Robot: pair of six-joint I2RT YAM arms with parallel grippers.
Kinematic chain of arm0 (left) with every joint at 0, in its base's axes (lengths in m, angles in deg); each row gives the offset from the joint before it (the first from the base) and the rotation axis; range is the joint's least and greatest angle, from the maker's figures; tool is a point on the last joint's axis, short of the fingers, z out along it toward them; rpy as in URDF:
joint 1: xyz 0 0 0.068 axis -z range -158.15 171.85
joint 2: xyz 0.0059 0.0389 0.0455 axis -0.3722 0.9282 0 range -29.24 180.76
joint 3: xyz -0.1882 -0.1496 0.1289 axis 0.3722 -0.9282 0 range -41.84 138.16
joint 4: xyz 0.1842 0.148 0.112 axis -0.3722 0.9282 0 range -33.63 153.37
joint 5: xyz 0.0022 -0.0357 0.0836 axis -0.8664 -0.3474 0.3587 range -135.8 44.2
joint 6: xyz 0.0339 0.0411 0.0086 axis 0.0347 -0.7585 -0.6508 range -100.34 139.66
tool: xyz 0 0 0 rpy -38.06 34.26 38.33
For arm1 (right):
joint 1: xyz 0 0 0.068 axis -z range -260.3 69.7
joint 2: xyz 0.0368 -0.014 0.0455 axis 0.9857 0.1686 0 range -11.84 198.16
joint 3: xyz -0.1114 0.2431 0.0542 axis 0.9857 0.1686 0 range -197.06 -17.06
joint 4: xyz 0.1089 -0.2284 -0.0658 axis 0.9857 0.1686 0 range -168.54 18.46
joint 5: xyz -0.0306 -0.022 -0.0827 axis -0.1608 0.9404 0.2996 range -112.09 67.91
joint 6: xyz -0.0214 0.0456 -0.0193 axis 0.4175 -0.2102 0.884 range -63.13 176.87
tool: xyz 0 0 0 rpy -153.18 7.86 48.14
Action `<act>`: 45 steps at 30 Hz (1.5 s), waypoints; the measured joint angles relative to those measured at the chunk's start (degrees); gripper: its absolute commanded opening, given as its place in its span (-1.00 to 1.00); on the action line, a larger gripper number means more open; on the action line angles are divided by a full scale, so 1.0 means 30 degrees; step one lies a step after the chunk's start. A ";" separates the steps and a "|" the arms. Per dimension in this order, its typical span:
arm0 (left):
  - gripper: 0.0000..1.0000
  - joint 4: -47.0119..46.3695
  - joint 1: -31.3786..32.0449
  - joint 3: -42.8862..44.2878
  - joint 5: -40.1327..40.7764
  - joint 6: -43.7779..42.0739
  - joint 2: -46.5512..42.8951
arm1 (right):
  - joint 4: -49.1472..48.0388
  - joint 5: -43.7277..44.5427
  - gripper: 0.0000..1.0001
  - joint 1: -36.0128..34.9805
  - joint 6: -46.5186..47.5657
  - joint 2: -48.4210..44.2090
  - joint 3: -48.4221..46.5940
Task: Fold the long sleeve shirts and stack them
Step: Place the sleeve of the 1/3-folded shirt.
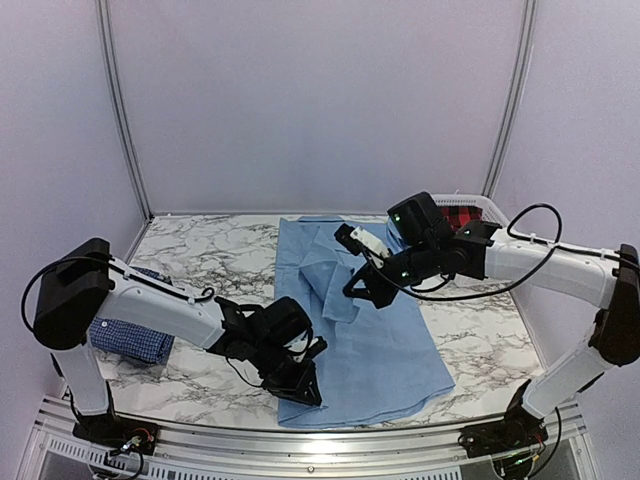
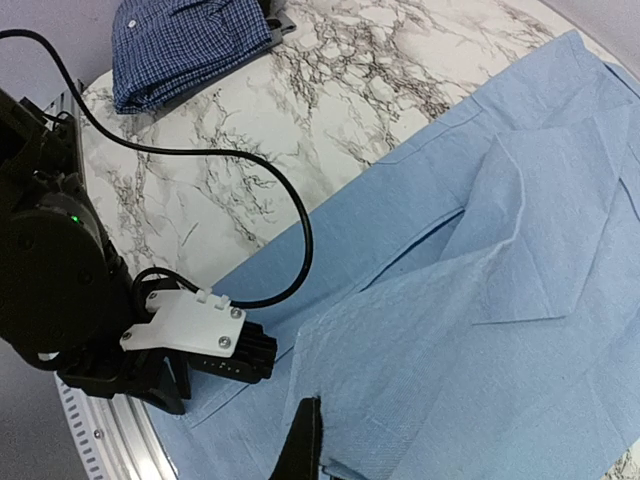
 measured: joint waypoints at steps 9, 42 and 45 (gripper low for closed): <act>-0.45 -0.1931 0.0495 -0.1020 -0.0852 -0.0058 0.0197 | 0.3184 0.3679 -1.00 -0.2368 -0.0721 0.0160 -0.0729; -0.40 -0.1836 -0.6594 -0.4889 0.3541 0.1515 -0.5705 | 0.7941 0.5931 -0.98 -0.9122 -0.1676 0.6703 -0.3912; -0.40 -0.1923 -0.6630 -0.4721 0.3534 0.1515 -0.5413 | 0.7854 0.5748 -0.84 -0.9136 -0.1705 0.6812 -0.3912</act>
